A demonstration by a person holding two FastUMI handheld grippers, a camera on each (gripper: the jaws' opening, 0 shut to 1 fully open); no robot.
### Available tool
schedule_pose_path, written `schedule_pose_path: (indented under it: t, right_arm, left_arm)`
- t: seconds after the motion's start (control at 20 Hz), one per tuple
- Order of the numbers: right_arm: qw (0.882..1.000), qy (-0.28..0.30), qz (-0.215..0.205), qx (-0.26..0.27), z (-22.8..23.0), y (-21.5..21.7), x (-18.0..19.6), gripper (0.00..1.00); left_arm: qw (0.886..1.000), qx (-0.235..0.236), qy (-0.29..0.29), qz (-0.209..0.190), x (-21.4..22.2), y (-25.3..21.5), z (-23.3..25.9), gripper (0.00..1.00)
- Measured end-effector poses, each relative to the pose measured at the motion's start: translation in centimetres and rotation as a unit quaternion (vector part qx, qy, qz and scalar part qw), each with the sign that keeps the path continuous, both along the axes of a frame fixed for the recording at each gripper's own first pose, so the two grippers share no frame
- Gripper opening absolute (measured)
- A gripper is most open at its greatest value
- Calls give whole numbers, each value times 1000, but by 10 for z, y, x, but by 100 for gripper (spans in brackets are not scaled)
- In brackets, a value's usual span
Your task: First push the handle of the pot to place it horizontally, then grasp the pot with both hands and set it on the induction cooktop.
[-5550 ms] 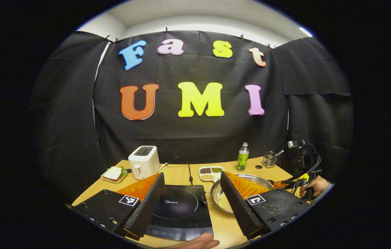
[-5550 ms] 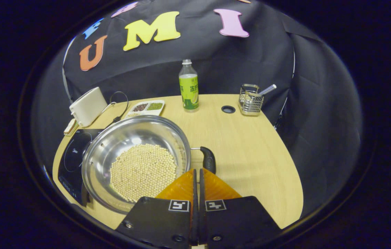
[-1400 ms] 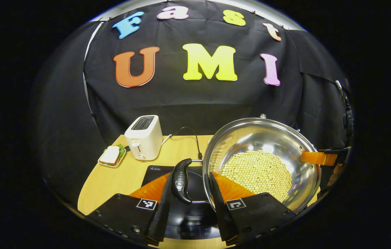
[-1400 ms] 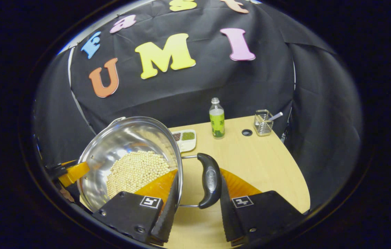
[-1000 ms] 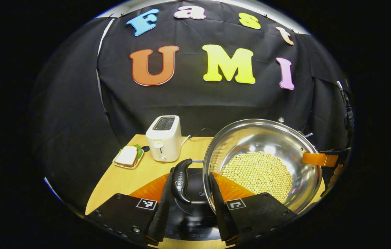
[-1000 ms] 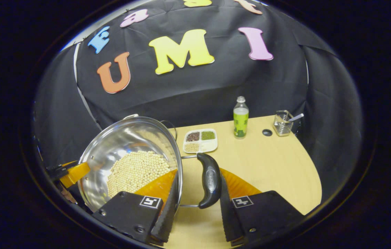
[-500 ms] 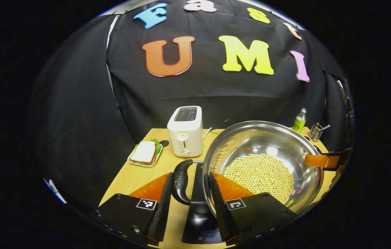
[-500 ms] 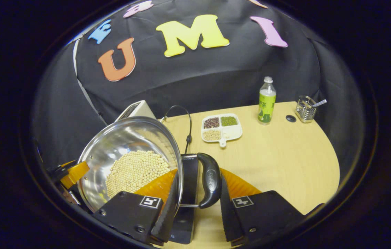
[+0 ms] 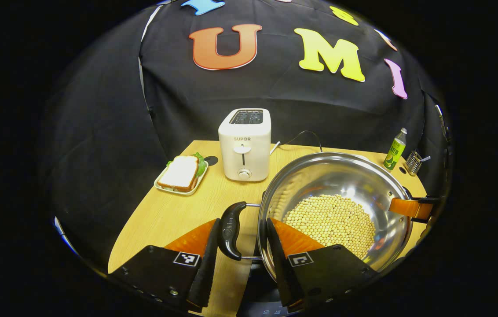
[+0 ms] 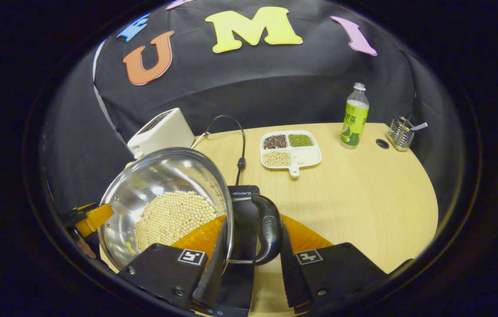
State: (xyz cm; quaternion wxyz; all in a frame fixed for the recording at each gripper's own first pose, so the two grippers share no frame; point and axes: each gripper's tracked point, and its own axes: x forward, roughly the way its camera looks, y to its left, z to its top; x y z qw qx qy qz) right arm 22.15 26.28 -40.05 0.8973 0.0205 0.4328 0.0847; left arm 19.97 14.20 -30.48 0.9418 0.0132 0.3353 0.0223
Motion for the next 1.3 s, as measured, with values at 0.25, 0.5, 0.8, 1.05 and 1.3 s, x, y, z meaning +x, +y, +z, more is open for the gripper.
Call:
schedule_pose_path:
  t: [0.25,0.5,0.8,1.05,1.3]
  right_arm:
    - [1000,-10,4,5,-10,0,6,60]
    - [1000,-19,6,13,-10,1,8,61]
    - [999,-35,8,12,-8,2,10,60]
    - [999,-40,5,19,-7,2,11,63]
    - [998,-60,14,29,1,2,16,67]
  left_arm:
    - [1000,2,-9,0,4,2,-12,58]
    - [999,35,-21,0,5,2,-14,58]
    - [999,31,-45,-2,5,2,-12,58]
    - [999,17,-50,-6,5,2,-12,59]
    - [999,-2,-47,1,5,2,-9,62]
